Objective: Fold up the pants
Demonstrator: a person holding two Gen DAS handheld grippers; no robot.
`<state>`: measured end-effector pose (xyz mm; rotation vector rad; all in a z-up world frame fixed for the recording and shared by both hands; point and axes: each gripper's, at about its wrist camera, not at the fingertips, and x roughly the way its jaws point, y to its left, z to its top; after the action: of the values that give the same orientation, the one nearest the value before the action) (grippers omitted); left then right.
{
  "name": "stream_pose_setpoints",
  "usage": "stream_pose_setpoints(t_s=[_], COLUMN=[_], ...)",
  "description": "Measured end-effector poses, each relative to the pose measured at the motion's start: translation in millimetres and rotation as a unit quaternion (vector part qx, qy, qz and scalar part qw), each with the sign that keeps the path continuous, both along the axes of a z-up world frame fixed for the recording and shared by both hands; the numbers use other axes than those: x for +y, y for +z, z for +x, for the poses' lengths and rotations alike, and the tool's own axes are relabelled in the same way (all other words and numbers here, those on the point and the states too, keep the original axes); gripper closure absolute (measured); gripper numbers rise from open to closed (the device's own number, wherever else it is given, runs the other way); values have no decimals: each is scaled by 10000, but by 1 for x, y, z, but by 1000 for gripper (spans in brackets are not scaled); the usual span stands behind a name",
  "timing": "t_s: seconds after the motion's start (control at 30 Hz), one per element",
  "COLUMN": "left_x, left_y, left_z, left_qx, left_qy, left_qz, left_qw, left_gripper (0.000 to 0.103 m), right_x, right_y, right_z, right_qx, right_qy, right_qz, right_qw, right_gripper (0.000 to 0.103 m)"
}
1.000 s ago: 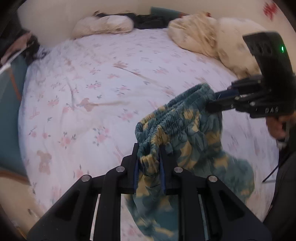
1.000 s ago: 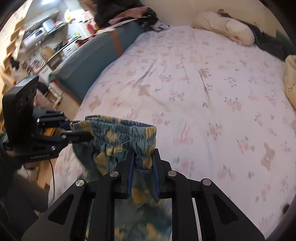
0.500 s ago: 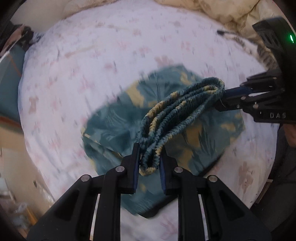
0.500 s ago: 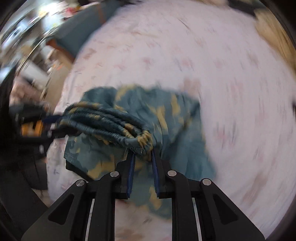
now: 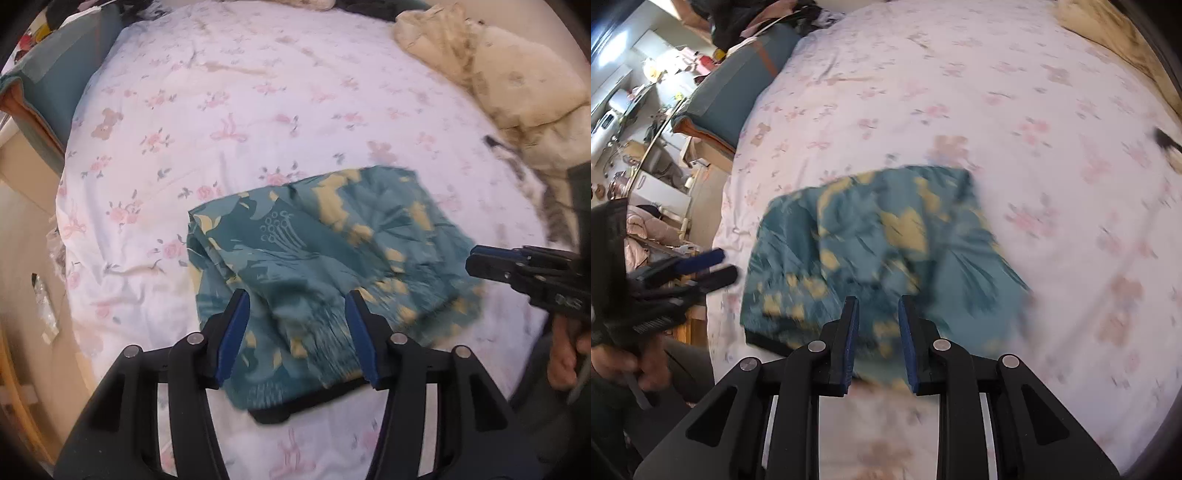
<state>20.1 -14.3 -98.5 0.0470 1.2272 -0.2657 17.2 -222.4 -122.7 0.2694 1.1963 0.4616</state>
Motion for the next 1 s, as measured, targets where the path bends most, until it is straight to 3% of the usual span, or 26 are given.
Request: stream_pose_setpoints(t_s=[0.03, 0.13, 0.23, 0.4, 0.47, 0.6, 0.67, 0.73, 0.83, 0.93, 1.0], left_x=[-3, -13, -16, 6, 21, 48, 50, 40, 26, 31, 42], left_y=[-6, -29, -53, -43, -32, -4, -5, -14, -30, -60, -67], left_z=[1, 2, -8, -9, -6, 8, 18, 33, 48, 61, 61], left_qx=[63, 376, 919, 1141, 1062, 234, 106, 173, 99, 534, 686], left_qy=[-31, -176, -399, -56, 321, 1114, 1248, 1093, 1093, 1225, 1381], left_qz=[20, 134, 475, 241, 60, -340, -532, -539, -392, -184, -149], left_qw=[10000, 9990, 9938, 9932, 9938, 9929, 9907, 9924, 9932, 9909, 9879], left_gripper=[64, 65, 64, 58, 60, 60, 60, 60, 60, 60, 63], right_x=[8, 29, 38, 28, 15, -4, -7, -2, 17, 28, 16], right_y=[-4, -28, -54, -49, -42, -7, -1, -5, -19, -44, -56], right_z=[3, 9, 2, -12, -12, 4, 24, 40, 54, 70, 78], right_qx=[-9, 160, 663, 880, 867, 184, -30, -28, -107, 17, 188], right_qy=[39, 199, 474, 555, 307, -159, -253, -146, 70, 225, -85], right_qz=[34, -327, -520, -437, -233, 75, 209, 381, 80, -444, -934], right_qw=[10000, 9991, 9953, 9936, 9955, 9997, 9995, 9992, 9999, 9988, 9954], right_gripper=[79, 79, 79, 79, 79, 79, 79, 79, 79, 79, 81])
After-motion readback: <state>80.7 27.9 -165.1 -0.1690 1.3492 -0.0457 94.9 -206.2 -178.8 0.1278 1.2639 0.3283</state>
